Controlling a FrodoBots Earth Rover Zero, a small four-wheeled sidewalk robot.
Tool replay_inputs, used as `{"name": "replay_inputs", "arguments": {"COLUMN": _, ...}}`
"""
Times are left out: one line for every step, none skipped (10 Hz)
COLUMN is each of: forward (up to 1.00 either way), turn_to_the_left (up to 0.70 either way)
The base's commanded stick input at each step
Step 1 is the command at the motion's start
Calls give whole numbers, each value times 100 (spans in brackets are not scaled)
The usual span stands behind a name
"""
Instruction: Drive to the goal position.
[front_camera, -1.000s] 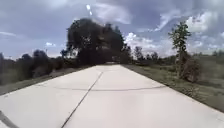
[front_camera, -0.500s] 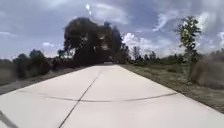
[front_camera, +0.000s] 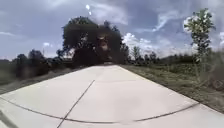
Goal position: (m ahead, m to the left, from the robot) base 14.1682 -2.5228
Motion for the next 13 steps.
{"name": "replay_inputs", "arguments": {"forward": 85, "turn_to_the_left": 0}}
{"name": "replay_inputs", "arguments": {"forward": 85, "turn_to_the_left": 0}}
{"name": "replay_inputs", "arguments": {"forward": 85, "turn_to_the_left": 0}}
{"name": "replay_inputs", "arguments": {"forward": 85, "turn_to_the_left": 0}}
{"name": "replay_inputs", "arguments": {"forward": 85, "turn_to_the_left": 0}}
{"name": "replay_inputs", "arguments": {"forward": 85, "turn_to_the_left": 0}}
{"name": "replay_inputs", "arguments": {"forward": 85, "turn_to_the_left": 0}}
{"name": "replay_inputs", "arguments": {"forward": 85, "turn_to_the_left": 0}}
{"name": "replay_inputs", "arguments": {"forward": 85, "turn_to_the_left": 0}}
{"name": "replay_inputs", "arguments": {"forward": 85, "turn_to_the_left": 0}}
{"name": "replay_inputs", "arguments": {"forward": 85, "turn_to_the_left": 0}}
{"name": "replay_inputs", "arguments": {"forward": 85, "turn_to_the_left": 0}}
{"name": "replay_inputs", "arguments": {"forward": 85, "turn_to_the_left": 0}}
